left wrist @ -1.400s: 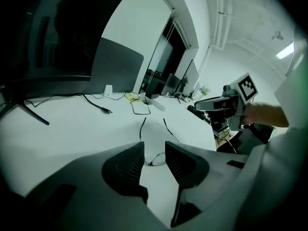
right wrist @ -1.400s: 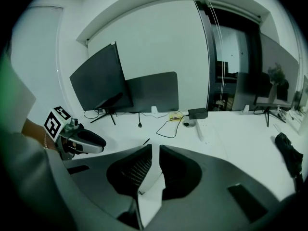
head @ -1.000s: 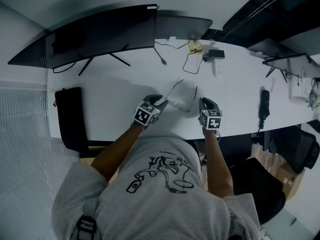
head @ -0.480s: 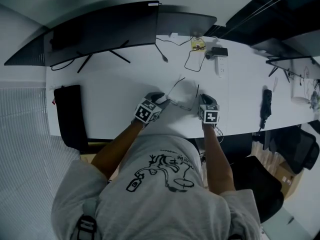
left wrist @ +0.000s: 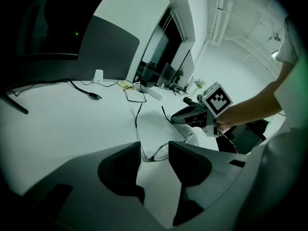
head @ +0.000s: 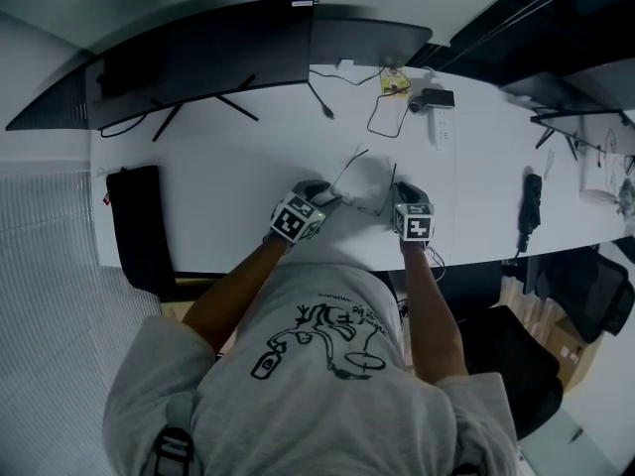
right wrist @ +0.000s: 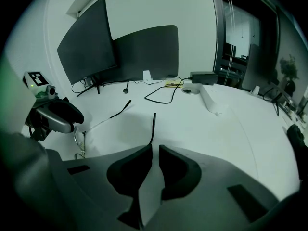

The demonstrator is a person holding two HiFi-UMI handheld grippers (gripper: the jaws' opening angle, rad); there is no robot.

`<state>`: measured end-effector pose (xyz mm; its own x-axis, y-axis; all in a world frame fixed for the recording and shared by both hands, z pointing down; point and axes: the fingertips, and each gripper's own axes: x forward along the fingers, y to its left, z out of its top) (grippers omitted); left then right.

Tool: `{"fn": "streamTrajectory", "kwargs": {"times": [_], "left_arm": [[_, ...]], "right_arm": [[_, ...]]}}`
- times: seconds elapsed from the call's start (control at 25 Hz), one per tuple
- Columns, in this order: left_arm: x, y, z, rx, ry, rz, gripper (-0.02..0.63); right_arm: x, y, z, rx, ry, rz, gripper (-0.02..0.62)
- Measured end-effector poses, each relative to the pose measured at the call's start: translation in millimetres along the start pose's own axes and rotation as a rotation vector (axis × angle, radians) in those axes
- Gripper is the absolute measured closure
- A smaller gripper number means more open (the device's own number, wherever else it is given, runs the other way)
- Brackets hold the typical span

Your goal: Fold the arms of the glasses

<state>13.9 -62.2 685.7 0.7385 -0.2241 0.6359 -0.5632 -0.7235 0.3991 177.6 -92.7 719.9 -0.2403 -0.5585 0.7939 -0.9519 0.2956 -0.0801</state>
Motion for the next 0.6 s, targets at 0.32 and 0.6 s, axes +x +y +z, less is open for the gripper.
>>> {"fn": "streamTrajectory", "kwargs": {"times": [0.32, 0.6], "left_arm": [[4.9, -4.8, -5.0, 0.012, 0.020, 0.001, 0.413], [7.4, -4.7, -5.2, 0.016, 0.018, 0.006, 0.413]], "right_arm": [[-1.1, 5.1, -1.1, -0.017, 0.002, 0.006, 0.537], [0.7, 7.5, -3.4, -0.031, 0.001, 0.004, 0.535]]}}
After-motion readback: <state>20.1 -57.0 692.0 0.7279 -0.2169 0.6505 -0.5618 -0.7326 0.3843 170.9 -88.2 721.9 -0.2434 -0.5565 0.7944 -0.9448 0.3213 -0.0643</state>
